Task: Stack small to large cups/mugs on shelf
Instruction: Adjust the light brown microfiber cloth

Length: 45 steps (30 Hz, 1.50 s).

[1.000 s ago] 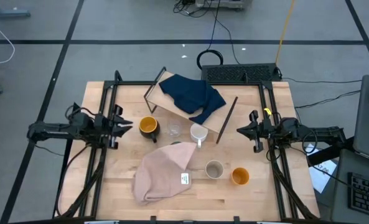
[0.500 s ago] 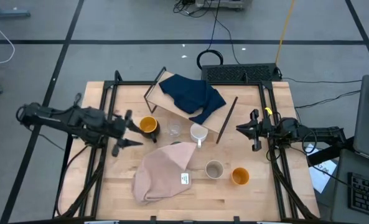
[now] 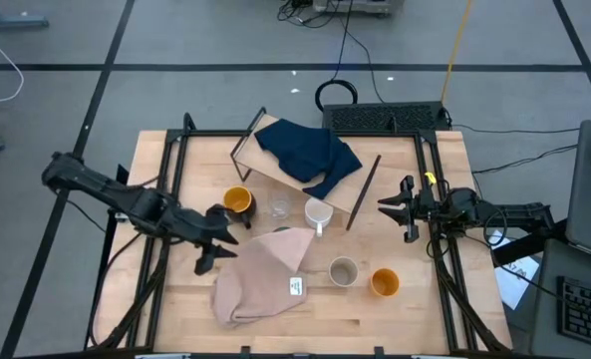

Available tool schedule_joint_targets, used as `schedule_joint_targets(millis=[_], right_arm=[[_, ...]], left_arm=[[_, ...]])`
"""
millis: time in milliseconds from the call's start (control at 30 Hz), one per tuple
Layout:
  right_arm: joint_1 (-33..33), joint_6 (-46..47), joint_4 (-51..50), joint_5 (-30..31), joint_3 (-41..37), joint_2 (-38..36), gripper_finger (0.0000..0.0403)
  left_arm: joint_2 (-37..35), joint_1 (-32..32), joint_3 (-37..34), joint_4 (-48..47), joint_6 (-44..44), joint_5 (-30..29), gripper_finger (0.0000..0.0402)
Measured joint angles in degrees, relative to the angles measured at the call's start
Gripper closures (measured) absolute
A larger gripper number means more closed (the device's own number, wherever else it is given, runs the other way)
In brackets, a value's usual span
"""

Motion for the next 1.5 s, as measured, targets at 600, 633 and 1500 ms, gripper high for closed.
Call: schedule_joint_targets(millis=[600, 633, 1500], right_arm=[[0.0, 0.02, 0.0, -0.17, 0.0, 0.02, 0.0305], [0.0, -0.09, 0.0, -0.17, 0.01, 0.01, 0.0305], [0.02, -1.89, -0.4, -0.17, 0.02, 0.0, 0.0305]], left_arm=[[6.95, -3.51, 0.0, -7.54, -11.03, -9.59, 0.0243], [6.99, -3.53, 0.0, -7.68, -11.05, -10.34, 0.0243], [19.14, -2.22, -0.02, -6.58, -12.31, -11.34, 0.0243]])
